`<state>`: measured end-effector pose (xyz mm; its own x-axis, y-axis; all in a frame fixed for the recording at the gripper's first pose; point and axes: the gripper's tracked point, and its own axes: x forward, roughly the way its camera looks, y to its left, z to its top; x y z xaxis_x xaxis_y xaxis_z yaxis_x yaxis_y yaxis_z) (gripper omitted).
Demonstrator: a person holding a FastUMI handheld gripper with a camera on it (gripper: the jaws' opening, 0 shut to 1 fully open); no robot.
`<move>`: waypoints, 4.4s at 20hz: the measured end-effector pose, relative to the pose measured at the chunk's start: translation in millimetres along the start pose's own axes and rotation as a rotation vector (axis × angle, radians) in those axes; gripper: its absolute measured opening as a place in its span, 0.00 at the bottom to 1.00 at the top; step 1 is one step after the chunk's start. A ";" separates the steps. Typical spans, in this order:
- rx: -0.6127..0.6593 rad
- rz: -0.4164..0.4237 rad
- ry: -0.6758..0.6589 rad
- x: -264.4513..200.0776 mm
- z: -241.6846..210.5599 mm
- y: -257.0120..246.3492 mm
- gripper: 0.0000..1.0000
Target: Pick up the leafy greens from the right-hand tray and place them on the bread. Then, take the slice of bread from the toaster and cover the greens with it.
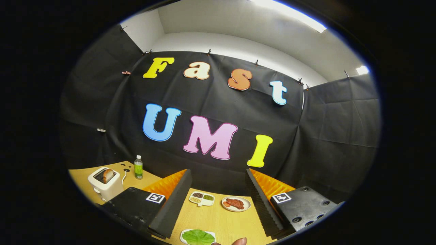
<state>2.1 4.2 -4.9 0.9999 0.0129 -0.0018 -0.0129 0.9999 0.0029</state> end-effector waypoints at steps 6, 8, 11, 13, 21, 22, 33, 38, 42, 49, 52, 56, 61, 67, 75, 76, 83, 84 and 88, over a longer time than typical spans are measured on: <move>-0.005 0.014 -0.004 2.5 -0.5 5.2 0.98; 0.000 0.037 0.003 2.0 -2.8 10.6 0.98; 0.010 0.086 0.063 7.9 -21.0 17.2 0.98; -0.001 0.111 0.112 10.8 -34.7 18.5 0.98; 0.003 0.320 0.490 6.0 -175.2 43.1 0.97; -0.005 0.336 0.535 3.3 -197.1 44.9 0.98; 0.073 0.388 1.009 -46.2 -397.8 69.2 0.86; 0.091 0.375 1.096 -41.3 -433.8 79.8 0.86; 0.109 0.369 1.131 -38.4 -443.2 80.7 0.72; 0.144 0.348 1.135 -37.3 -437.6 79.9 0.10; 0.163 0.331 1.068 -27.7 -411.5 72.7 0.10; 0.159 0.340 0.986 -15.8 -361.5 66.7 0.10; 0.152 0.404 0.910 -6.3 -303.1 86.7 0.09; 0.165 0.540 0.852 4.7 -255.2 148.5 0.09; 0.159 0.678 0.877 19.7 -253.8 228.8 0.09; 0.157 0.687 0.884 21.4 -257.5 236.2 0.09; 0.135 0.665 0.944 30.3 -296.4 258.7 0.14; 0.130 0.649 0.945 31.8 -301.7 259.4 0.17; 0.101 0.588 0.932 33.3 -310.6 251.5 0.64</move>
<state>31.6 257.0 -314.9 0.4441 0.5251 -0.7259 -0.4425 0.8331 0.3319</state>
